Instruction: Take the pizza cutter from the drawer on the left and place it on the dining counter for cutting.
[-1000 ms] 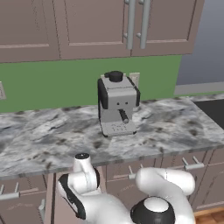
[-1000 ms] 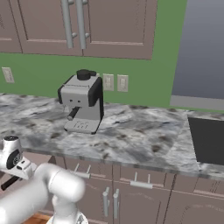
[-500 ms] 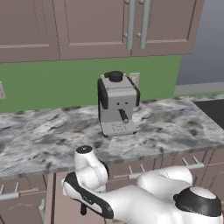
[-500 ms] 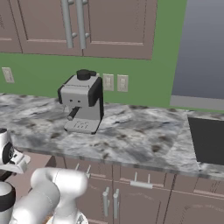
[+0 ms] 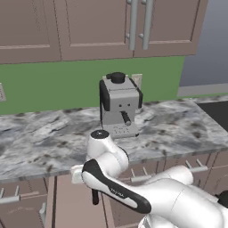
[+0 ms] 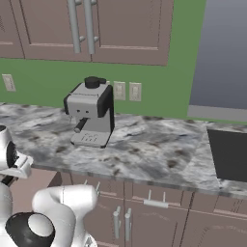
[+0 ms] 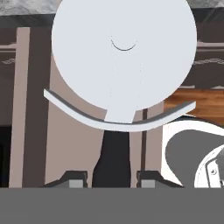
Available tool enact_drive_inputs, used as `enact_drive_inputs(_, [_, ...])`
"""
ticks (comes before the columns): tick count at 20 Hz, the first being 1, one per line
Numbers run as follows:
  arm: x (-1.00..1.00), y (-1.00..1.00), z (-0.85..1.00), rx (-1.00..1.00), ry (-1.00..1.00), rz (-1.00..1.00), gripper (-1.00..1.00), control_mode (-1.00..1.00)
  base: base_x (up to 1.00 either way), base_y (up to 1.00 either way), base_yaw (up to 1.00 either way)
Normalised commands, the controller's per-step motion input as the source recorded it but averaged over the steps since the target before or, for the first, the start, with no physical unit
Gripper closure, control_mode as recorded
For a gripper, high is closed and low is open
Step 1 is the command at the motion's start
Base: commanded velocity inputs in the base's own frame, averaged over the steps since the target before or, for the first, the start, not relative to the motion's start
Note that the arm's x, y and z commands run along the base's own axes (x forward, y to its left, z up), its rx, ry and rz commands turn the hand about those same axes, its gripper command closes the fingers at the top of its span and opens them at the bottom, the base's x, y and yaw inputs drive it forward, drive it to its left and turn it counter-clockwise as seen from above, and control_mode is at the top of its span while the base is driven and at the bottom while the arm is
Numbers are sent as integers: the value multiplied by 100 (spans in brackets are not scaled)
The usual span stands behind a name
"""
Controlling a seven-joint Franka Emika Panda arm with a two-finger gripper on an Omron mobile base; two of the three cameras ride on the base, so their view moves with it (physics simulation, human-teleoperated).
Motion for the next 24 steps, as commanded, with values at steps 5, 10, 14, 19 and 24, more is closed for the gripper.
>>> enact_drive_inputs(5, [20, -53, 91, 2, 0, 0, 100, -100, 0, 0, 0])
enact_drive_inputs(10, [31, -66, 76, 2, 0, 1, 100, -100, 0, 0, 0])
enact_drive_inputs(14, [36, -78, 47, 0, 0, 6, 100, -100, 0, 0, 0])
enact_drive_inputs(19, [31, -82, 29, 0, 0, 10, 100, -100, 0, 0, 0])
enact_drive_inputs(24, [23, -83, 7, 0, 0, 8, 100, -100, 0, 0, 0])
